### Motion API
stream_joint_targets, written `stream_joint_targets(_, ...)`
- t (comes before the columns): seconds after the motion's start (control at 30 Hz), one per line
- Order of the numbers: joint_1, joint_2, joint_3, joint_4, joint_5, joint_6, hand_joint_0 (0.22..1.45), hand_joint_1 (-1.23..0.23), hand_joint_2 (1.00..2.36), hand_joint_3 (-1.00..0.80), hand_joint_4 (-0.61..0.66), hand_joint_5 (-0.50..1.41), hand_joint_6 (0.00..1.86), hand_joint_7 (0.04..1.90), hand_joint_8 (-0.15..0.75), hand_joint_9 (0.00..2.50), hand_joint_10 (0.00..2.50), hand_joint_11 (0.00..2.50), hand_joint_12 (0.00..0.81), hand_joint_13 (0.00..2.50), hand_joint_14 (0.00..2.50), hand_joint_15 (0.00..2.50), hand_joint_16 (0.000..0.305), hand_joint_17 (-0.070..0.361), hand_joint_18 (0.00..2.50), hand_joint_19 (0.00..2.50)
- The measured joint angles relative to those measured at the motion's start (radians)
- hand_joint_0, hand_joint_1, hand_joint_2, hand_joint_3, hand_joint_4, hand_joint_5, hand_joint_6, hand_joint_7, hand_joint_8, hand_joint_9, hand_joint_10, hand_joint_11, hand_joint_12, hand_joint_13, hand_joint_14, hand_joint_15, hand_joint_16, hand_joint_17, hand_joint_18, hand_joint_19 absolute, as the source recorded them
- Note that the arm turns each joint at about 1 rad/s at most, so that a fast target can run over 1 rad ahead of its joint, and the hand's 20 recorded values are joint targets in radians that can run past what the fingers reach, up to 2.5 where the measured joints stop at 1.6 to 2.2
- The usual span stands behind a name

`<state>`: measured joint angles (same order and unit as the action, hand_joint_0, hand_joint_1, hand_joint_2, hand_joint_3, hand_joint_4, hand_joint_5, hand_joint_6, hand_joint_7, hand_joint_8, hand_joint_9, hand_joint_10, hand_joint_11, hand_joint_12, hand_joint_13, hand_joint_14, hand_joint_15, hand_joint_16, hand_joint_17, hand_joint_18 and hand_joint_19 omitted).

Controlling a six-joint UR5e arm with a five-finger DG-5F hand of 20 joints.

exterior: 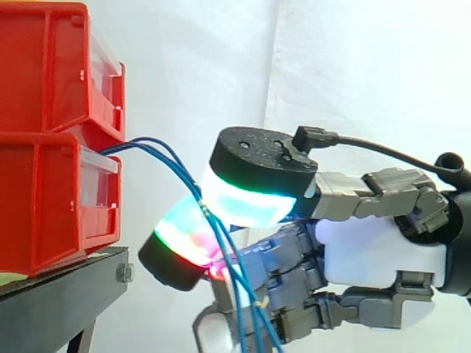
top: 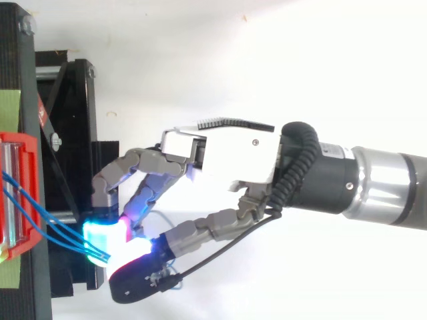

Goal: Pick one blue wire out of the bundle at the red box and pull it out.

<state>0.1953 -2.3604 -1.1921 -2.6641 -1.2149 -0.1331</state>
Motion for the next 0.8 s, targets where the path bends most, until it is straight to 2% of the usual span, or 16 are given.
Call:
stream_joint_targets(0.13,-0.004,0.025,0.0,-0.085,-0.03,0.016,0.68,-0.8,1.02,-0.2,0.02,-0.17,0.97,1.08,0.365,1.01,0.01,0.84,0.422,0.96,0.02,0.58,0.05,0.112,0.83,0.51)
stream_joint_targets(0.27,-0.009,0.046,0.0,-0.134,-0.06,0.019,0.69,-0.81,1.02,-0.2,0.02,-0.17,0.97,1.08,0.362,1.0,0.01,0.83,0.422,0.96,0.02,0.58,0.05,0.112,0.84,0.5)
stream_joint_targets(0.63,-0.023,0.116,-0.001,-0.238,-0.075,0.027,0.74,-0.85,1.02,-0.19,0.01,-0.18,0.98,1.16,0.366,1.01,0.01,0.84,0.423,0.98,0.02,0.57,0.049,0.111,0.87,0.48)
stream_joint_targets(0.8,-0.031,0.143,-0.001,-0.286,-0.082,0.034,0.78,-0.84,1.01,-0.32,0.02,-0.2,0.98,1.11,0.357,0.98,0.01,0.84,0.424,0.98,0.02,0.57,0.05,0.112,0.88,0.48)
